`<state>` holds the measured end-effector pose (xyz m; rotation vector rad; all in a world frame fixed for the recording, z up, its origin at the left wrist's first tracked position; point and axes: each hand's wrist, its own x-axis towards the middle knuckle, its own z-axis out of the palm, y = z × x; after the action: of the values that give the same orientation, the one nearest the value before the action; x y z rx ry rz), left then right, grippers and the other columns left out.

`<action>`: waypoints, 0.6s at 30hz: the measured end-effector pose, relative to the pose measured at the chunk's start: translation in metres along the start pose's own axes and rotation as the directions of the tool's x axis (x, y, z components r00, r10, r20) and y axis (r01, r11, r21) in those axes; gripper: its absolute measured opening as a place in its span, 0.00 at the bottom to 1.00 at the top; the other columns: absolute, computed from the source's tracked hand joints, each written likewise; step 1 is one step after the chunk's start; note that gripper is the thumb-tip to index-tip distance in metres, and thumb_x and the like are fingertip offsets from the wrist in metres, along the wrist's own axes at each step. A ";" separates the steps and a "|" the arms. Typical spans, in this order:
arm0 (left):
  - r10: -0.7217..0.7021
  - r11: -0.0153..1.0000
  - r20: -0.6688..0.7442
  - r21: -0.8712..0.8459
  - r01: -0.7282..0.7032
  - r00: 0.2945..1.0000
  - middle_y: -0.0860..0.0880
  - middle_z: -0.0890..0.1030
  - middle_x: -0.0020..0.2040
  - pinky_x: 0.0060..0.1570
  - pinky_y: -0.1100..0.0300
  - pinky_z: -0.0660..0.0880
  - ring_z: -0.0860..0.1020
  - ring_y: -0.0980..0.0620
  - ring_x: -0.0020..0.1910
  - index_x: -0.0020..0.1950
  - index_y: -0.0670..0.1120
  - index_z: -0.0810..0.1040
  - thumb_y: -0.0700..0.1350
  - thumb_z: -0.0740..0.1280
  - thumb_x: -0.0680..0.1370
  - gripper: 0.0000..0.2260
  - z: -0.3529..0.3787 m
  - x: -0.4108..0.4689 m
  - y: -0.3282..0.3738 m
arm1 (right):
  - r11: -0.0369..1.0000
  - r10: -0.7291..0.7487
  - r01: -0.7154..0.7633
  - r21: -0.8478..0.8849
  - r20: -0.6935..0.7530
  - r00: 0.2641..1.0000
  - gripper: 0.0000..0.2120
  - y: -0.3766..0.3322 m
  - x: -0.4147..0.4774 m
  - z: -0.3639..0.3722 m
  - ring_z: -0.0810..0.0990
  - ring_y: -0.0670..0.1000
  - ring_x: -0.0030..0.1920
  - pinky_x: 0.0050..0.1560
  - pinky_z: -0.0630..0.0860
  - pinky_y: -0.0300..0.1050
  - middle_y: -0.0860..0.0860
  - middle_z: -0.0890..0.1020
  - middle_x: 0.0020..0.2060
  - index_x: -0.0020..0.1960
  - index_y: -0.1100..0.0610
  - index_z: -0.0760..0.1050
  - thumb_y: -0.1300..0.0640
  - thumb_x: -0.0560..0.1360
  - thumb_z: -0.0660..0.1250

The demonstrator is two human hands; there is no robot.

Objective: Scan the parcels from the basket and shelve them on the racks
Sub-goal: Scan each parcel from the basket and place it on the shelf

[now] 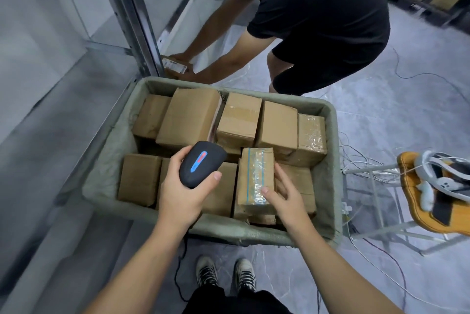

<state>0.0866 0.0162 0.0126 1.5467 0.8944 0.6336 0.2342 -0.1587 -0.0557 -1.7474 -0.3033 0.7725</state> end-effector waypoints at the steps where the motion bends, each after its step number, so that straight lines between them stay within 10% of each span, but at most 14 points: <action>1: -0.001 1.000 -0.016 0.005 0.002 1.000 0.71 0.81 0.53 0.51 0.69 0.75 0.80 0.66 0.52 0.60 0.67 0.72 0.63 0.75 0.59 0.30 -0.002 -0.001 0.000 | 0.999 0.002 -0.002 0.041 0.009 1.000 0.35 0.004 0.001 0.002 0.69 0.41 0.74 0.74 0.68 0.57 0.40 0.70 0.75 0.69 0.26 0.67 0.37 0.66 0.78; 6: -0.021 1.000 -0.084 0.014 0.023 0.996 0.56 0.83 0.56 0.55 0.39 0.81 0.83 0.46 0.51 0.59 0.72 0.74 0.62 0.78 0.61 0.28 -0.014 -0.002 -0.004 | 0.997 -0.041 0.045 -0.063 0.061 0.997 0.37 0.010 0.003 -0.003 0.60 0.38 0.77 0.78 0.61 0.56 0.33 0.62 0.76 0.72 0.23 0.57 0.43 0.72 0.74; 14: -0.051 0.999 -0.117 -0.008 0.051 0.992 0.47 0.83 0.57 0.54 0.36 0.79 0.80 0.46 0.47 0.59 0.73 0.73 0.62 0.78 0.61 0.28 -0.015 -0.002 -0.002 | 0.921 -0.046 0.051 -0.385 0.022 0.999 0.37 -0.019 0.002 0.017 0.47 0.46 0.81 0.72 0.53 0.42 0.45 0.44 0.81 0.79 0.35 0.57 0.46 0.76 0.72; 18: -0.054 0.999 -0.125 -0.009 0.053 0.991 0.48 0.83 0.57 0.55 0.36 0.78 0.80 0.46 0.47 0.58 0.74 0.73 0.62 0.79 0.61 0.28 -0.014 -0.002 -0.001 | 0.775 -0.036 -0.028 -0.631 -0.088 0.995 0.47 -0.023 0.013 0.036 0.44 0.56 0.81 0.77 0.56 0.57 0.48 0.38 0.80 0.82 0.43 0.47 0.38 0.73 0.72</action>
<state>0.0735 0.0225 0.0140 1.4854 1.0239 0.7003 0.2250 -0.1166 -0.0442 -2.4138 -0.5500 0.6119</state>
